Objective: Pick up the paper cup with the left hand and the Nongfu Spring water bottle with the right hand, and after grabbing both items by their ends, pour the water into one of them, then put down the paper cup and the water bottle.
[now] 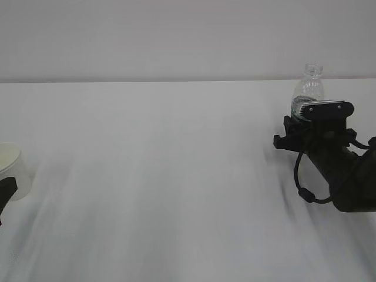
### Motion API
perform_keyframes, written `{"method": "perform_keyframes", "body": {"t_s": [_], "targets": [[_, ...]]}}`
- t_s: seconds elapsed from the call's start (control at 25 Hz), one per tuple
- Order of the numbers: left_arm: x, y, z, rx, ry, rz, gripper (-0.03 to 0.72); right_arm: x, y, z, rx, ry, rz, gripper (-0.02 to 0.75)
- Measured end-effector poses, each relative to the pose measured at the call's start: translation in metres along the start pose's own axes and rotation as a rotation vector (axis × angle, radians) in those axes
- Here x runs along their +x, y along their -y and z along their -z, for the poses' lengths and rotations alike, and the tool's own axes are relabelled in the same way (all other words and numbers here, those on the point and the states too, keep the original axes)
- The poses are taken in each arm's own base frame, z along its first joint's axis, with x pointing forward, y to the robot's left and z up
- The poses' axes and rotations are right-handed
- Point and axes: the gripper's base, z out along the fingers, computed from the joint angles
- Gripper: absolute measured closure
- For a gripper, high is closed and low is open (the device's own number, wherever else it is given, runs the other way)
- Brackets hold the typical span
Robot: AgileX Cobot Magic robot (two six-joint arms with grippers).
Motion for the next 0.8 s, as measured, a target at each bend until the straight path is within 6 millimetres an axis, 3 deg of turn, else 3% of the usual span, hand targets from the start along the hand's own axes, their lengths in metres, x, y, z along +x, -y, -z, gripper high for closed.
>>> {"method": "perform_keyframes", "body": {"t_s": [0.52,0.8], "targets": [[0.0,0.0,0.0,0.0,0.0,0.0,0.178,-0.018,0.0,0.046,-0.079,-0.018,0.051,0.337],[0.005,0.0,-0.002,0.003,-0.032,0.002,0.183,-0.038,0.003,0.067,-0.097,0.023,0.06,0.338]]}}
